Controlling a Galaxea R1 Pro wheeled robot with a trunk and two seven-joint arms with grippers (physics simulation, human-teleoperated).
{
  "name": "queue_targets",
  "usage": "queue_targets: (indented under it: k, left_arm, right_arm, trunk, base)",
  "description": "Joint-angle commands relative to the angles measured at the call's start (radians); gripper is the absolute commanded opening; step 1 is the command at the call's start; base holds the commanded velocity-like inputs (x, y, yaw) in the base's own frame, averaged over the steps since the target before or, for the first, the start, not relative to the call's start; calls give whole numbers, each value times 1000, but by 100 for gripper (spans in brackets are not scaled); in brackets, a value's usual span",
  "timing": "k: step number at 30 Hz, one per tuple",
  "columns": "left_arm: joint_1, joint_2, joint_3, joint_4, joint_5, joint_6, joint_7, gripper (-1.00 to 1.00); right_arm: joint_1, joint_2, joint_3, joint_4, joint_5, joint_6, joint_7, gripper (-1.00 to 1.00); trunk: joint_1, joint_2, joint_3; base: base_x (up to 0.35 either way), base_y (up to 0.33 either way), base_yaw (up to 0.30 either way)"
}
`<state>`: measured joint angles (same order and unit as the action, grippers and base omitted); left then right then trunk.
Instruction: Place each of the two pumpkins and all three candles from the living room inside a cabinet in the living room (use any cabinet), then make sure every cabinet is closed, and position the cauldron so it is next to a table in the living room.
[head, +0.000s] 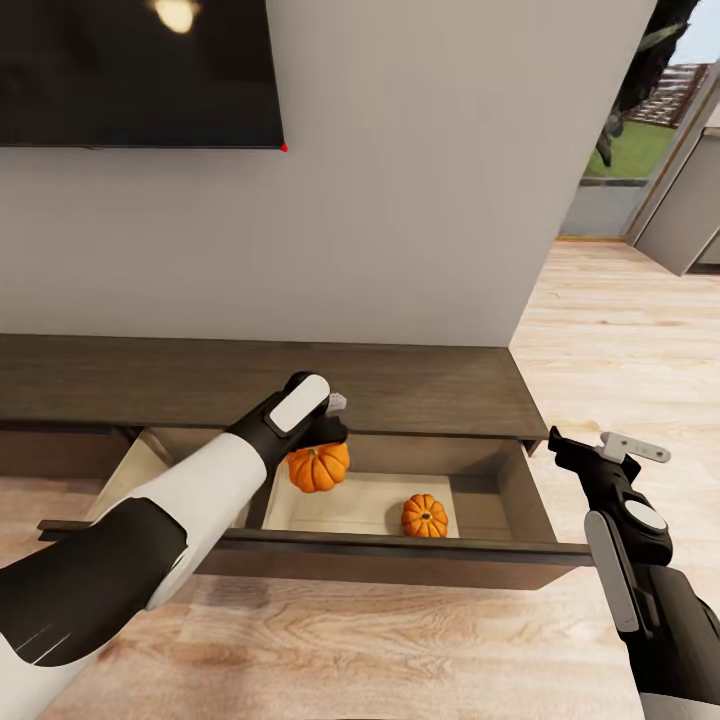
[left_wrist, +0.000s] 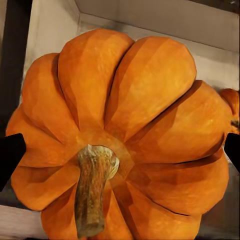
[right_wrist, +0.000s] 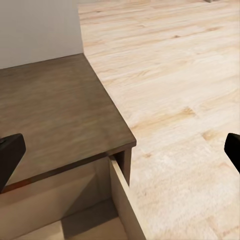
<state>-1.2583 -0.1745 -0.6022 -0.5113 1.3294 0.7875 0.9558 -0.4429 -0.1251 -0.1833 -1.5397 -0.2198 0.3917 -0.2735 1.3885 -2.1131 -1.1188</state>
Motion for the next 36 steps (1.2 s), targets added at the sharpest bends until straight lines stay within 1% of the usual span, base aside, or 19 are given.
queue_targets:
  k: [1,2,3,4,5,6,7,8,9,12,21,36]
  left_arm:
    - [-1,0,-5,13,-3,8,-25,-100]
    - [-1,0,-6,24,-4,7,-44,-100]
    - [-1,0,-8,49,-6,7,-83,-100]
    - [-1,0,-10,61,-7,7,-103,-100]
    - [-1,0,-19,92,-8,7,-160,-100]
    - [-1,0,-25,99,-9,7,-178,-100]
    - [-1,0,-44,114,-9,6,-216,-100]
    - [-1,0,-49,117,-10,6,-224,-100]
    - [-1,0,-63,123,-10,6,-240,-100]
    - [-1,0,-76,128,-11,6,-252,-100]
    - [-1,0,-81,129,-11,-18,-256,-100]
    - [-1,0,-82,129,-12,-21,-256,-100]
  right_arm:
    - [0,-1,1,-2,-10,3,-7,100]
    - [0,-1,1,-2,-10,3,-7,100]
    - [0,-1,1,-2,-10,2,-7,100]
    - [0,-1,1,-2,-10,2,-7,100]
    - [0,-1,2,-2,-10,1,-7,100]
    - [0,-1,2,-2,-10,1,-7,100]
    - [0,-1,2,-2,-10,1,-7,100]
    - [0,-1,2,-2,-10,1,-7,100]
    - [0,-1,2,-2,-10,1,-7,100]
    - [0,-1,2,-4,-10,0,-7,100]
    - [0,3,2,-24,-12,1,-6,100]
    - [0,2,2,-30,-12,1,-7,100]
  trunk:
    - [0,0,-1]
    - [0,0,-1]
    - [0,0,-1]
    - [0,0,-1]
    - [0,0,-1]
    - [0,0,-1]
    - [0,0,-1]
    - [0,0,-1]
    - [0,0,-1]
    - [0,0,-1]
    - [0,0,-2]
    - [0,0,-25]
  base:
    - [0,0,0]
    - [0,0,0]
    - [0,0,0]
    - [0,0,0]
    - [0,0,0]
    - [0,0,0]
    - [0,0,0]
    - [0,0,0]
    - [0,0,0]
    - [0,0,0]
    - [0,0,0]
    - [0,0,0]
